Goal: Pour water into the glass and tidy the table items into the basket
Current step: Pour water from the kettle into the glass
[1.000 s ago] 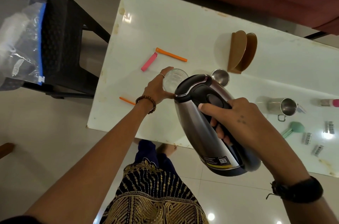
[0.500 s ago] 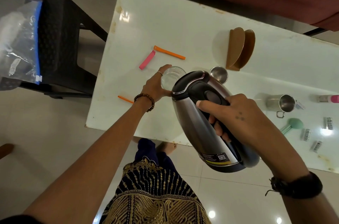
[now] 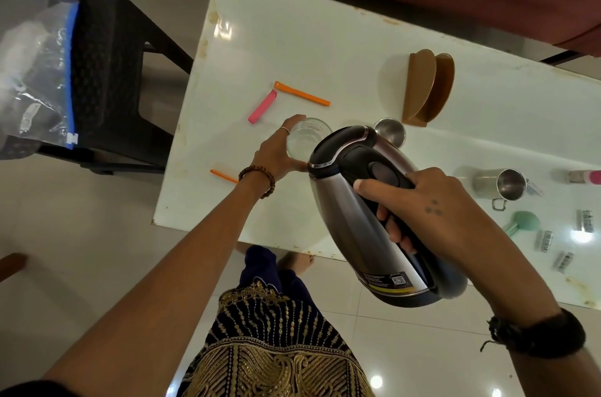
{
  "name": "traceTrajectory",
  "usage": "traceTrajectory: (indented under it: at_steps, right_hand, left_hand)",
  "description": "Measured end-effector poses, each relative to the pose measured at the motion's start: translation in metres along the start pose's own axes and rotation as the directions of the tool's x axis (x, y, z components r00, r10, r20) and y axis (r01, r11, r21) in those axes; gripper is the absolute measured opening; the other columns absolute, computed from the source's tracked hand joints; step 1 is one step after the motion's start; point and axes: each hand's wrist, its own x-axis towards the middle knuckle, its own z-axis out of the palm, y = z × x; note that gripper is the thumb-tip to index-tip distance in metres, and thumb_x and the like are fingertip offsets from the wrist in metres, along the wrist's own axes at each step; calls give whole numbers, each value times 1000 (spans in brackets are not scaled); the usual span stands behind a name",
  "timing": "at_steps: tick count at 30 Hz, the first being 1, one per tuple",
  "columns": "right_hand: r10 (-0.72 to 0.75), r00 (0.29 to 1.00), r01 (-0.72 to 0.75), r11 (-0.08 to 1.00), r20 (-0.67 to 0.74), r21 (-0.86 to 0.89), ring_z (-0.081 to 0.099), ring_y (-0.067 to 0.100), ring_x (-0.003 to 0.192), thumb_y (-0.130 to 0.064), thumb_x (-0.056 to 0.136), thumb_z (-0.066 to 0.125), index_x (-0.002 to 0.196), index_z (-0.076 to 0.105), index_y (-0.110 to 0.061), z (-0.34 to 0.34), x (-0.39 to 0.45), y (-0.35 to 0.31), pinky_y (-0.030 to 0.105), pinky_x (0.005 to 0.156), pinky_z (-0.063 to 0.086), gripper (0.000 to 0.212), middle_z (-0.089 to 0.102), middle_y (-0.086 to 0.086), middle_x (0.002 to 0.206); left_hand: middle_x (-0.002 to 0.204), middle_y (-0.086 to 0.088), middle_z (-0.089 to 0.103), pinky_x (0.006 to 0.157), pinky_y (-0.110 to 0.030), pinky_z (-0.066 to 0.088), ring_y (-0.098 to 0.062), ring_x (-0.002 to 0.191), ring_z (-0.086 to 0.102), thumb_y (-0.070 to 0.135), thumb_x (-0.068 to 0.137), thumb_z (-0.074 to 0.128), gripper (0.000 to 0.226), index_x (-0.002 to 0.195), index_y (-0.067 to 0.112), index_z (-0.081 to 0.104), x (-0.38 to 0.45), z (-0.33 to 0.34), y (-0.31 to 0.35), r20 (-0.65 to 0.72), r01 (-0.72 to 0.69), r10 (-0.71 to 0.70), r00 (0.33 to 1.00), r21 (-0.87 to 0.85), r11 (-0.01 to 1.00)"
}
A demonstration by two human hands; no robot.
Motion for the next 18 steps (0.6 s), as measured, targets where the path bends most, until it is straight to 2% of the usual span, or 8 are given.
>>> traceTrajectory:
  at_steps: [10,18]
  right_hand:
    - [-27,1000,27,1000,-11,-3,45,10,29,-33,82,62,61,60,-2,-2,2,4,21,43,40,38,53,2,35]
    - [-41,999,41,999,1,-3,43,9,28,-31,84,62,58,57,-5,-4,1,5,12,35,38,37,52,1,33]
  left_hand:
    - [140,-4,43,106,-45,38,-27,127,39,6,61,79,90,137,20,32,0,0,0,2,12,-12,1000,-23,1000]
    - [138,-2,44,105,-46,40,-26,125,41,6,60,79,91,136,22,32,0,1,-2,5,26,-26,1000,-39,999]
